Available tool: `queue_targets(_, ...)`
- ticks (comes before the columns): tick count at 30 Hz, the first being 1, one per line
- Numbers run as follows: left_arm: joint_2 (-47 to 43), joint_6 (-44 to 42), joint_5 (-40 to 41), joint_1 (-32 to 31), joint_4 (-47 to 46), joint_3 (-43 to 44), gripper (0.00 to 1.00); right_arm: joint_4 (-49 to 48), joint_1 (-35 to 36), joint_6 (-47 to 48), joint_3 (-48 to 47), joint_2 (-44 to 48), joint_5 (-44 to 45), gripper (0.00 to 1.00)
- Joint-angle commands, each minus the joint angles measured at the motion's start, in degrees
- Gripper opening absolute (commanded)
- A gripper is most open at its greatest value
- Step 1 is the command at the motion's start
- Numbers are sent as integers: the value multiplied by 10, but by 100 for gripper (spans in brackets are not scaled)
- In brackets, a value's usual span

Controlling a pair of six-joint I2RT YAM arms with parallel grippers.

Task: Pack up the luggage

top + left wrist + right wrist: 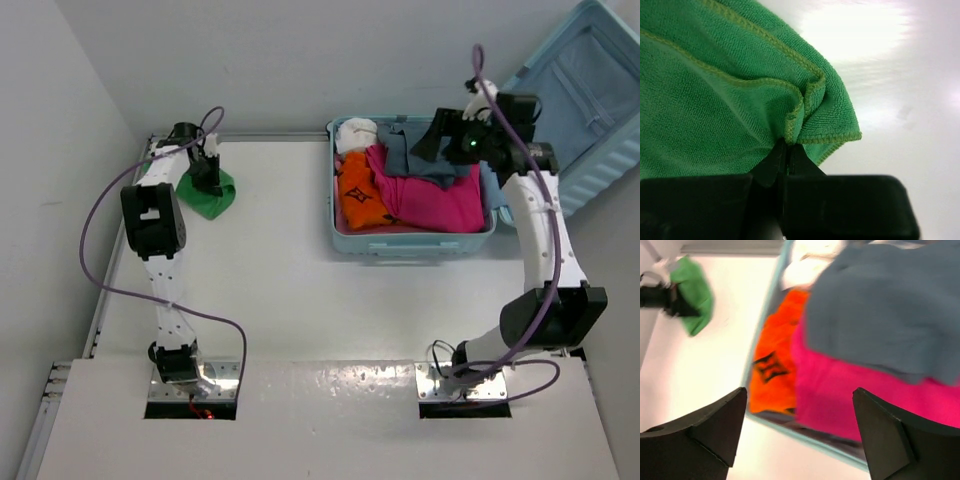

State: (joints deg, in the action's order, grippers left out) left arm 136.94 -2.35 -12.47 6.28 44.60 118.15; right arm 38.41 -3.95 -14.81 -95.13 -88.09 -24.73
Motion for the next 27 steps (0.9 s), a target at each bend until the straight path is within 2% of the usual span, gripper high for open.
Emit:
queue_targets(1, -76, 109, -148, 1, 7, -41, 0, -76, 68, -67, 67, 47, -20, 86)
queue_targets(2, -90, 130, -153, -6, -19, -58, 0, -116, 92, -74, 79, 49, -16, 88)
queue_targets(4, -123, 172, -148, -28, -26, -93, 0, -132, 126, -88, 101, 36, 9, 89)
queue_targets(8, -146, 265, -184, -63, -43, -156, 0, -140, 181, -127, 62, -17, 28, 89)
queue_targets(10, -158, 339, -169, -79, -51, -175, 0, -147, 199, -152, 43, -42, 33, 89)
queue_targets(11, -158, 349, -169, -93, -51, -175, 0, -156, 209, -157, 39, -55, 33, 89)
queue_targets(12, -165, 364, -169, -99, -73, -175, 1, -158, 216, -157, 38, -65, 35, 89)
queue_targets(13, -172, 391, -163, -104, -91, -175, 6, -169, 238, -155, 32, -68, 41, 90)
queue_targets(14, -172, 407, -163, -104, -114, -181, 42, -178, 246, -156, 30, -79, 49, 92)
queue_targets(15, -181, 422, -155, -104, -157, -188, 82, -178, 252, -158, 29, -85, 57, 92)
queue_targets(16, -190, 445, -140, -94, -172, -188, 99, -175, 272, -162, 15, -89, 65, 93)
queue_targets(22, -248, 452, -124, -24, -207, -183, 100, -138, 342, -188, -43, -161, 139, 92)
queue_targets(25, -315, 431, -73, 31, -212, -188, 100, -118, 386, -224, -80, -211, 201, 90)
queue_targets(27, -351, 401, -21, 70, -212, -195, 100, -81, 409, -248, -141, -269, 236, 90)
